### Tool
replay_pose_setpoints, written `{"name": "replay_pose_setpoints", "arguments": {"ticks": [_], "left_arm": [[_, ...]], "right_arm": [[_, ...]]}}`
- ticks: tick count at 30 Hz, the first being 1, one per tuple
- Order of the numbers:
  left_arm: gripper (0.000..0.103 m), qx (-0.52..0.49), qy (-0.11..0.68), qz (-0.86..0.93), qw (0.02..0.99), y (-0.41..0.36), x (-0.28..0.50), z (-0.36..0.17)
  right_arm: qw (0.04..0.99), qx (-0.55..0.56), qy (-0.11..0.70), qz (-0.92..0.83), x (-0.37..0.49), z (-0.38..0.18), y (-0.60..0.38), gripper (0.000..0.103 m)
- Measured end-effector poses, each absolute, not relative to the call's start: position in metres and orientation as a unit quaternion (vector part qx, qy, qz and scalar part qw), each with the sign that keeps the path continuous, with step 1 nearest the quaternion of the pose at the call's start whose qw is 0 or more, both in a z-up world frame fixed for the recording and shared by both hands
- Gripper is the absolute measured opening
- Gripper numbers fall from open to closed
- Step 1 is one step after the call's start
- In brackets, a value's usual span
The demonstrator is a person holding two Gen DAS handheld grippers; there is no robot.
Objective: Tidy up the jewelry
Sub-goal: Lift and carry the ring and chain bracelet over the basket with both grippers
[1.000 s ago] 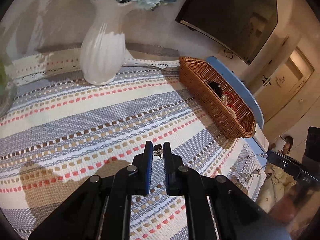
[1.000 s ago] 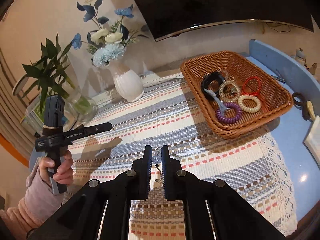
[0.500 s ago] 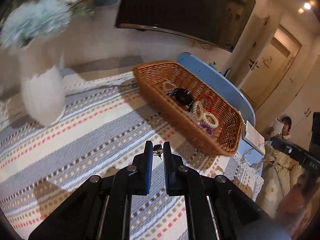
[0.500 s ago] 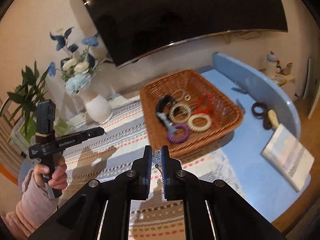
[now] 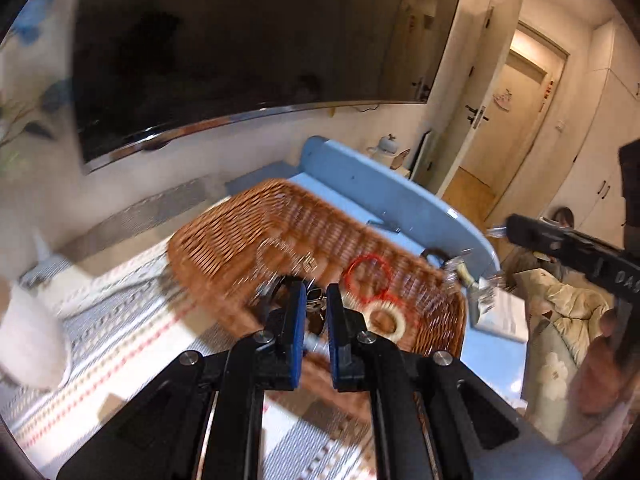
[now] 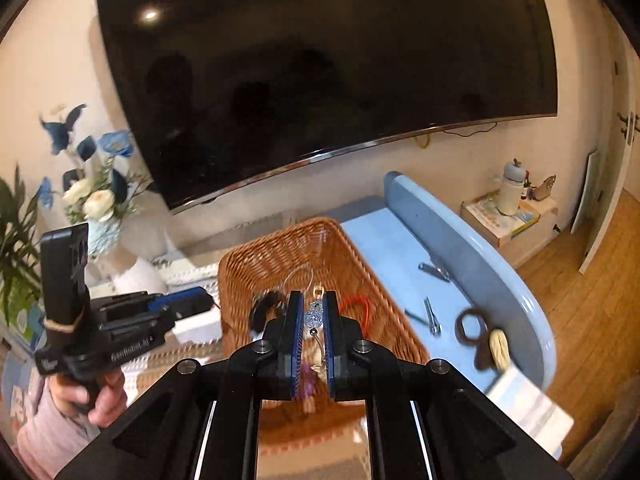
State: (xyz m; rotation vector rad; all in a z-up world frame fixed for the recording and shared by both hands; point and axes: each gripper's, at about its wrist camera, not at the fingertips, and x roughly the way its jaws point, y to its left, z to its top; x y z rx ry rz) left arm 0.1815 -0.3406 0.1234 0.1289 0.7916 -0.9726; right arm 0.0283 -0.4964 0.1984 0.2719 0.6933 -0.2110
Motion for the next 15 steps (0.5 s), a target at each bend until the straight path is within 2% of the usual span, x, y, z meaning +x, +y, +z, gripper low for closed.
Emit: {"name": "replay_pose_setpoints", "arguments": {"ticks": [7,15], "left_arm": [[0.008,0.034,0.376,-0.481,0.792,-0.369,0.21,0.128],[0.008,0.011,0.401,-0.477,0.782,-0.388,0.244,0.102]], "right_arm": [[0.921,0.136,0.349,-0.11,0.081,0.18,-0.506,0.009],[0.906,0.152,0.374,-0.125,0.121,0.149,-0.525,0.009]]}}
